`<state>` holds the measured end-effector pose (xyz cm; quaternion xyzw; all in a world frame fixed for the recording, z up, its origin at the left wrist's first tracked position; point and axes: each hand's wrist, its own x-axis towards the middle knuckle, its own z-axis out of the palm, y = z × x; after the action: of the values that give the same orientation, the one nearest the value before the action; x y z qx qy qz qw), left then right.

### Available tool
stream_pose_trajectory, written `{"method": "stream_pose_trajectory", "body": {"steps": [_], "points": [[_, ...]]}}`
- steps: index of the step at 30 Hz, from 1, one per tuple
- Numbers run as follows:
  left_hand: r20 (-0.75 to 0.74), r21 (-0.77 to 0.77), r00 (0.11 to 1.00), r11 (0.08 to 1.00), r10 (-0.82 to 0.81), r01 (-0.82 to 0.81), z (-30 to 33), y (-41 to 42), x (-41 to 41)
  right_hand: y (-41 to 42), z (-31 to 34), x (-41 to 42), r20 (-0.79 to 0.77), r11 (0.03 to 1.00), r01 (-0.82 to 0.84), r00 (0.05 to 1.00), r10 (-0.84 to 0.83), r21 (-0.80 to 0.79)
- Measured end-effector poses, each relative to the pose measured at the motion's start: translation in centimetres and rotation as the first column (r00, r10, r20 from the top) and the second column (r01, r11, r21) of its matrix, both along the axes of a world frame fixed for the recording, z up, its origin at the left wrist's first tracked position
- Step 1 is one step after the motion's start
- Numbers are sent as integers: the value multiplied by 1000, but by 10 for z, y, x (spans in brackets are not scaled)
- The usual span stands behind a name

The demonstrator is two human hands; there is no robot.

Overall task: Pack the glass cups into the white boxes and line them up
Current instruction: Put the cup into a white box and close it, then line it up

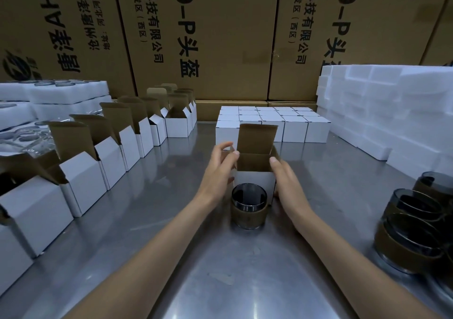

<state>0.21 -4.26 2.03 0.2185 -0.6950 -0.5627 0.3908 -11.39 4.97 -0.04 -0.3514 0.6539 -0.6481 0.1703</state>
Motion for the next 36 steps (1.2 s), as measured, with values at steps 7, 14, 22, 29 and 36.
{"method": "stream_pose_trajectory", "body": {"steps": [7,14,22,29,36], "points": [[-39,-78,999,996,38,-41,4,-10,8,0,1,-2,75,998,0,997,-4,59],[-14,-148,999,988,51,-53,2,-21,10,0,0,-2,65,997,12,998,-18,77],[40,-123,999,992,-26,30,-2,-15,5,1,1,-1,74,997,3,997,-10,82],[15,81,995,992,-95,93,-1,-17,3,3,5,0,55,997,-31,998,27,74],[13,68,996,994,-91,90,-2,-17,3,15,19,7,-248,991,116,960,-130,-68]]}}
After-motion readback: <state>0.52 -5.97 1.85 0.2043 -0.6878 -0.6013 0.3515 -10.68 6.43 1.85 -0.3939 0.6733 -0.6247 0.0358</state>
